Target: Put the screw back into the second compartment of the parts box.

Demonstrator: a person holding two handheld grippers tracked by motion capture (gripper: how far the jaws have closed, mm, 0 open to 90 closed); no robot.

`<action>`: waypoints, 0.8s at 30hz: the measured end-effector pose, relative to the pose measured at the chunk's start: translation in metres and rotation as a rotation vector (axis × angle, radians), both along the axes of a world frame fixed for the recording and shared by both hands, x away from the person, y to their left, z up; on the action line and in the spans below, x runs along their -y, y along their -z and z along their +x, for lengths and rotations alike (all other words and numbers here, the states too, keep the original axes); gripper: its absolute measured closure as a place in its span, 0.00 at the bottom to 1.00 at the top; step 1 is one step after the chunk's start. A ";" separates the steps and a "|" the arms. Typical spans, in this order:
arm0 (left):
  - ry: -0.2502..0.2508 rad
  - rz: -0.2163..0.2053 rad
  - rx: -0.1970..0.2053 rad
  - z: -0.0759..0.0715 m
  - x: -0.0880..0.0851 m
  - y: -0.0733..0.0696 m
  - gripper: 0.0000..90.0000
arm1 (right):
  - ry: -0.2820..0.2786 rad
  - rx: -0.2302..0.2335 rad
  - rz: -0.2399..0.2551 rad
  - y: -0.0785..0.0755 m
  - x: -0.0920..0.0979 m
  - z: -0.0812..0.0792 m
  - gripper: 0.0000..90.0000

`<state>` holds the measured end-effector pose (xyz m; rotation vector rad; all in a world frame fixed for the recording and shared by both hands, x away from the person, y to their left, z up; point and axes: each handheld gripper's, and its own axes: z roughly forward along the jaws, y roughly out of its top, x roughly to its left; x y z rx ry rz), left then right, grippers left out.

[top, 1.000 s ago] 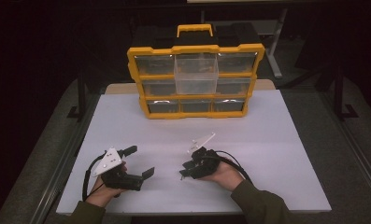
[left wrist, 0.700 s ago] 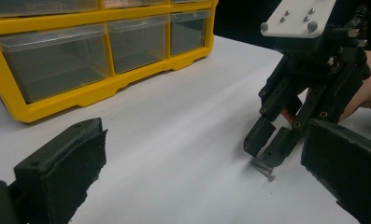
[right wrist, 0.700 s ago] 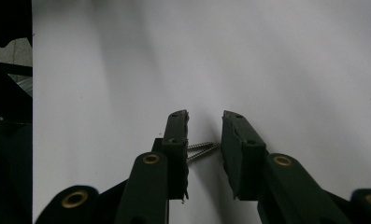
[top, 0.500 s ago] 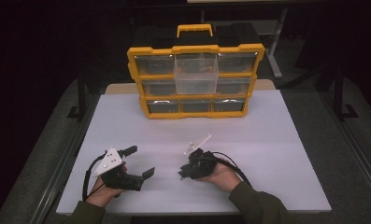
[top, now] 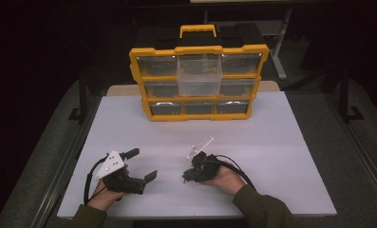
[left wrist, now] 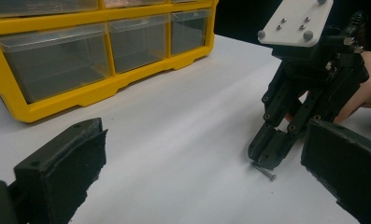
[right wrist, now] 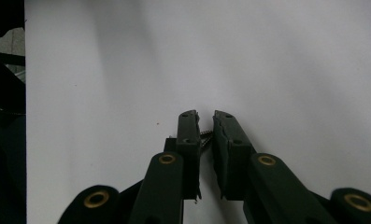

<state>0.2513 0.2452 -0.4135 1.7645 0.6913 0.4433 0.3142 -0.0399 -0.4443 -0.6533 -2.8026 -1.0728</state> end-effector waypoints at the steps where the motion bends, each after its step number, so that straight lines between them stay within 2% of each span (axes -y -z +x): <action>1: 0.000 -0.001 0.000 0.000 0.000 0.000 0.00 | 0.000 0.000 -0.002 0.000 0.000 0.000 0.90; 6: 0.001 0.000 0.000 0.000 0.000 0.000 0.00 | -0.004 0.002 -0.017 0.000 0.001 0.000 0.96; 24: 0.003 -0.002 0.002 0.000 0.000 0.000 0.00 | -0.001 0.031 -0.035 -0.003 0.002 0.001 0.97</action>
